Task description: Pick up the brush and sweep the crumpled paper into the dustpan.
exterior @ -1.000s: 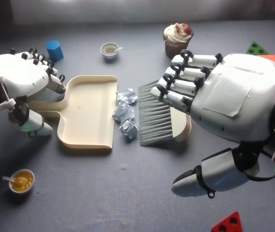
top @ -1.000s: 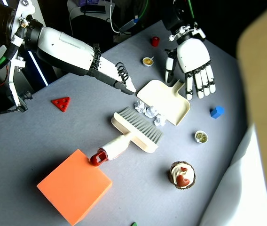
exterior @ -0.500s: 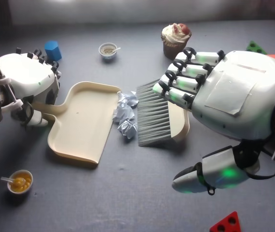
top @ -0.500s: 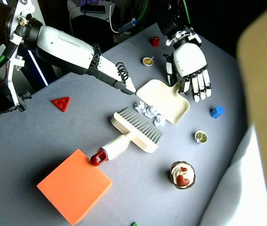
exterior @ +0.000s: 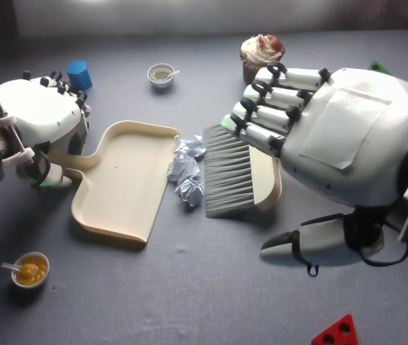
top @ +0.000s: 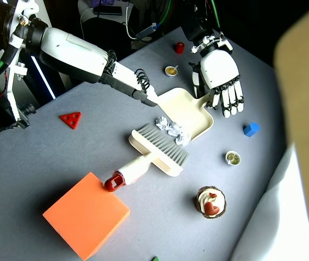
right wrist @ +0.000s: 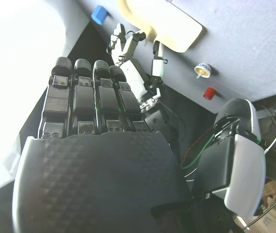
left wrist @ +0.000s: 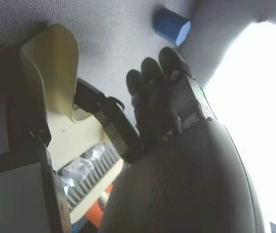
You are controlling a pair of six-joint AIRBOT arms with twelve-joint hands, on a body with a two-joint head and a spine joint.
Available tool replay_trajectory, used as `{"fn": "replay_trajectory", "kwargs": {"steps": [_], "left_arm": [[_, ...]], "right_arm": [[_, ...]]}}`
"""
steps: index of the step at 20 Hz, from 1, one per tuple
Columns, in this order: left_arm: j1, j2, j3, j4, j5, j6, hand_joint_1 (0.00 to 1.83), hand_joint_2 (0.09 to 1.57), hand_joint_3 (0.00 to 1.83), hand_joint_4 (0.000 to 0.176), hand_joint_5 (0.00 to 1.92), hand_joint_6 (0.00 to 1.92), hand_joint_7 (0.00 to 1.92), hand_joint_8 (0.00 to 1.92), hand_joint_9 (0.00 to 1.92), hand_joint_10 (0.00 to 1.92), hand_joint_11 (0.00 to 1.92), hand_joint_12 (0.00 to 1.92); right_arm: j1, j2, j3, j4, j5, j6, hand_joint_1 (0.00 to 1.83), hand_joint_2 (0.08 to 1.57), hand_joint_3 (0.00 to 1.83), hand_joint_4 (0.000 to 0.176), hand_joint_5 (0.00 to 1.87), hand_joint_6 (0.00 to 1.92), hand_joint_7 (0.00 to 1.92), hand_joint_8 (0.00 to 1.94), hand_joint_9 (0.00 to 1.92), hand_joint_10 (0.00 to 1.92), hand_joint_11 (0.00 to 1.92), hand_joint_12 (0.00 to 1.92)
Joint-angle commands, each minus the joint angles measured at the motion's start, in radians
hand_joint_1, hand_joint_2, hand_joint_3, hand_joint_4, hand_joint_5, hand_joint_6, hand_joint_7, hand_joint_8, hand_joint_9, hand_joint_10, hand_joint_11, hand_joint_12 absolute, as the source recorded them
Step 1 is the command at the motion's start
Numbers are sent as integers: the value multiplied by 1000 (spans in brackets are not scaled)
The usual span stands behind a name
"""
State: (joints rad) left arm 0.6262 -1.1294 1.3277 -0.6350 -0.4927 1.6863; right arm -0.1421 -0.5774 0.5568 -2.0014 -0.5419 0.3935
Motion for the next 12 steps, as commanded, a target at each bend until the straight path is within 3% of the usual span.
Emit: {"fn": "replay_trajectory", "kwargs": {"steps": [1,5,9,12], "left_arm": [[-4,1,15,14,-61,25,1176,1048,0,0,1144,696,434,0,352,0,199,241],[-47,0,51,35,-19,25,1165,1048,0,0,1142,704,439,5,339,2,190,259],[-81,2,63,40,-8,25,1152,1058,0,0,1117,748,431,0,336,0,146,298],[-116,-6,79,51,19,28,1163,1057,0,0,1121,740,434,3,352,4,152,312]], "right_arm": [[9,-7,-6,-55,-107,-17,397,1010,13,0,47,1,91,1,109,2,136,17],[-83,-123,-11,-91,-429,-79,568,1017,6,0,1,0,53,0,82,0,116,6],[-214,-254,14,-226,-769,-79,900,1022,2,0,29,9,82,12,105,9,141,16],[-286,-342,69,-323,-932,-79,1024,1063,2,0,74,6,112,5,139,7,186,31]]}}
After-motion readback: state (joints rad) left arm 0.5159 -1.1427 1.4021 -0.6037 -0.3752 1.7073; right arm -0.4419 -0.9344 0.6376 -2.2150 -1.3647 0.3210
